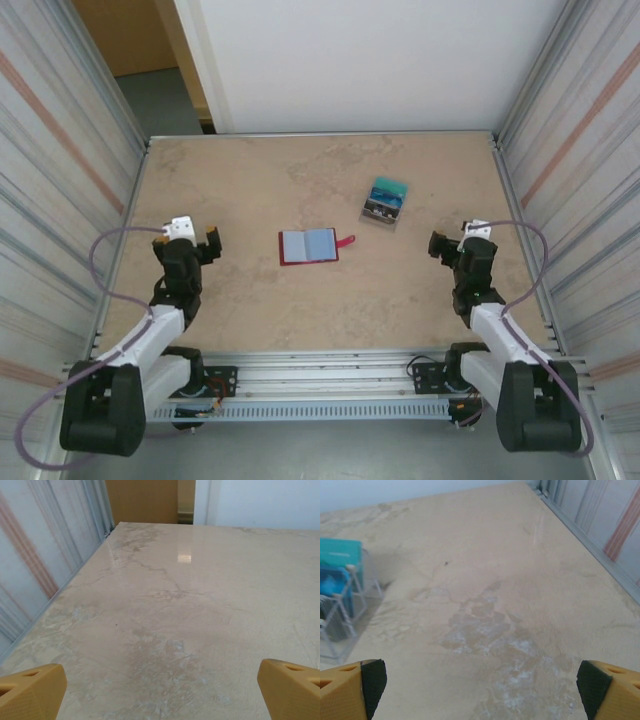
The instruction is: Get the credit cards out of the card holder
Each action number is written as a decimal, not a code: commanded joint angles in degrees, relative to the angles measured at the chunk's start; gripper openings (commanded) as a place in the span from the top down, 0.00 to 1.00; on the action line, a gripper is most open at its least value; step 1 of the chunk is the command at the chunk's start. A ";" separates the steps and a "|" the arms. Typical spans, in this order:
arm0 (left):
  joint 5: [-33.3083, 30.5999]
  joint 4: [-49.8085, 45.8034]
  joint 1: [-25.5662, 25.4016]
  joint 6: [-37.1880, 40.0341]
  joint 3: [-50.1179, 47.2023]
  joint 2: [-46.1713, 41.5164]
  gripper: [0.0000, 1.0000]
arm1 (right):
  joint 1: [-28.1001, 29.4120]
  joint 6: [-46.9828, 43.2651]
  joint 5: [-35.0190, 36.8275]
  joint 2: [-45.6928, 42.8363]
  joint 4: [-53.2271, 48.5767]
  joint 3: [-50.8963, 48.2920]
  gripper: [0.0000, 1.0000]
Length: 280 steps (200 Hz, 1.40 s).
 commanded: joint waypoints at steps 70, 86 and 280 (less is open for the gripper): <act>9.41 27.98 2.73 4.21 -3.61 17.49 0.01 | -1.50 -3.10 -10.40 11.94 21.46 1.15 0.01; 11.21 31.71 3.19 4.54 -3.28 22.32 0.01 | -1.51 -4.72 -12.15 13.59 23.33 1.35 0.01; 25.03 18.03 6.34 6.34 7.37 29.46 0.01 | -2.56 -2.77 -10.09 32.23 24.01 8.42 0.01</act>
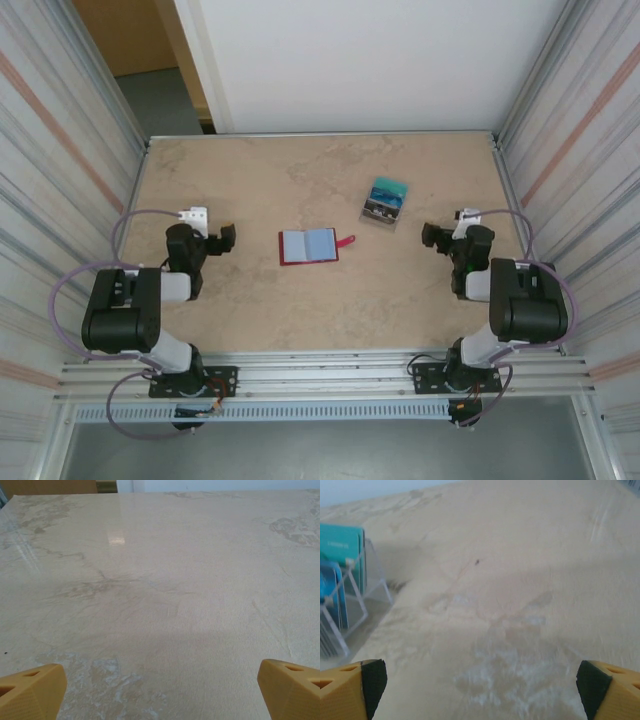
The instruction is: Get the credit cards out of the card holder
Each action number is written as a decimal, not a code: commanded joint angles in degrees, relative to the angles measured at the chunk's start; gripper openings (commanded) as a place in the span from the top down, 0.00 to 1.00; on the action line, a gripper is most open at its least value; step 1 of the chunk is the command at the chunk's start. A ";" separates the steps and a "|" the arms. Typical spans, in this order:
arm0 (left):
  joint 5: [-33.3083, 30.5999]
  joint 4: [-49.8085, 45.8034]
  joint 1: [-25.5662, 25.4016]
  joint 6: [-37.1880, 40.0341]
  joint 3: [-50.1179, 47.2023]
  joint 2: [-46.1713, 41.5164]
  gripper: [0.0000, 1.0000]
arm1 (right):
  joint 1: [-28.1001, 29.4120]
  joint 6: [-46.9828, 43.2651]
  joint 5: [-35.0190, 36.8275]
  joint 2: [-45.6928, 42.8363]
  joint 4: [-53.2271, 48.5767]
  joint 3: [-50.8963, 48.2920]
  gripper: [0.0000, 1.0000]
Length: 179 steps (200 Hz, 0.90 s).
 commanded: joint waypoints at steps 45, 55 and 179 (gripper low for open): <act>0.71 -1.65 -0.82 2.21 1.56 -0.42 0.01 | 3.49 -0.63 7.17 -0.21 -3.53 2.30 0.01; 0.51 -1.67 -0.95 2.26 1.62 -0.43 0.01 | 3.50 -0.58 7.17 -0.29 -3.76 2.28 0.01; -0.41 -1.87 -1.37 2.44 1.73 -0.37 0.01 | 3.42 -0.64 7.27 -0.33 -3.70 2.27 0.01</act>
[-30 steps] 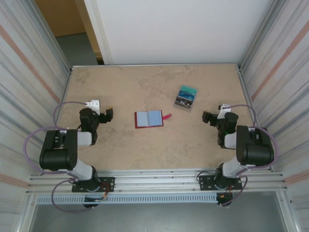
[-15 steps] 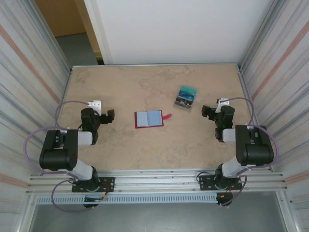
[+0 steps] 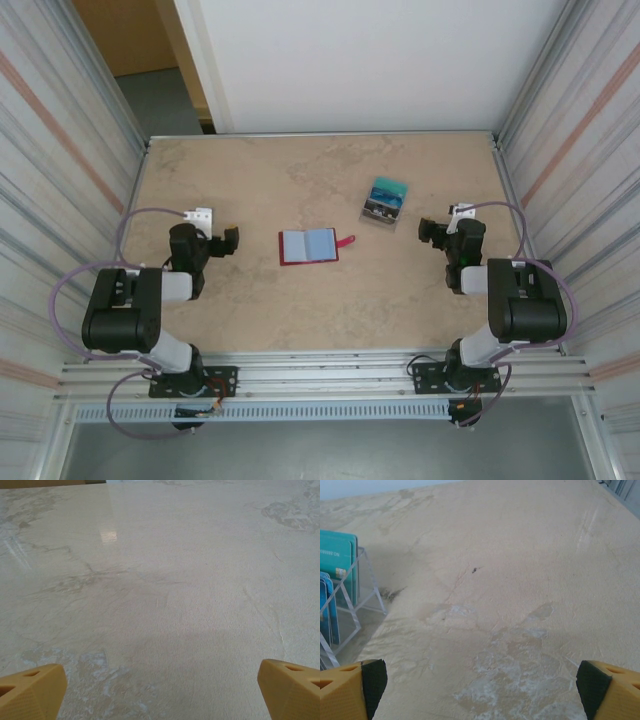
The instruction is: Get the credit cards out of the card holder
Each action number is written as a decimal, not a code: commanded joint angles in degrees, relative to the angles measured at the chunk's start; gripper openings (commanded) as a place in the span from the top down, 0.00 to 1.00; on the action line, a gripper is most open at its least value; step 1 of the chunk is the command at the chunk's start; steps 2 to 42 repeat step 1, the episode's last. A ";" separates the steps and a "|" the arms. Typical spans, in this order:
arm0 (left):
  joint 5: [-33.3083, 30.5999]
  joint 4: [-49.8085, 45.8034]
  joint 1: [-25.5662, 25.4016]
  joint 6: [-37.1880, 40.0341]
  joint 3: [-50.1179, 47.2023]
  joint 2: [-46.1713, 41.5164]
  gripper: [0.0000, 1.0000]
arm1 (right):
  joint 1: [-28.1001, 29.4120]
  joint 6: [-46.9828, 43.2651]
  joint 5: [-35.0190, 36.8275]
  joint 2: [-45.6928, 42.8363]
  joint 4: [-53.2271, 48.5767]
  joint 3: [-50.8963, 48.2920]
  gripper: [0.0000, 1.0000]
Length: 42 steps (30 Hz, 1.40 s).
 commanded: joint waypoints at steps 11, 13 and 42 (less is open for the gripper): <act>-0.38 0.27 -0.19 1.02 1.31 -0.36 0.01 | 0.23 -0.39 0.88 -0.29 0.05 0.18 0.01; -0.38 0.27 -0.19 1.02 1.31 -0.36 0.01 | 0.23 -0.39 0.88 -0.29 0.05 0.18 0.01; -0.38 0.27 -0.19 1.02 1.31 -0.36 0.01 | 0.23 -0.39 0.88 -0.29 0.05 0.18 0.01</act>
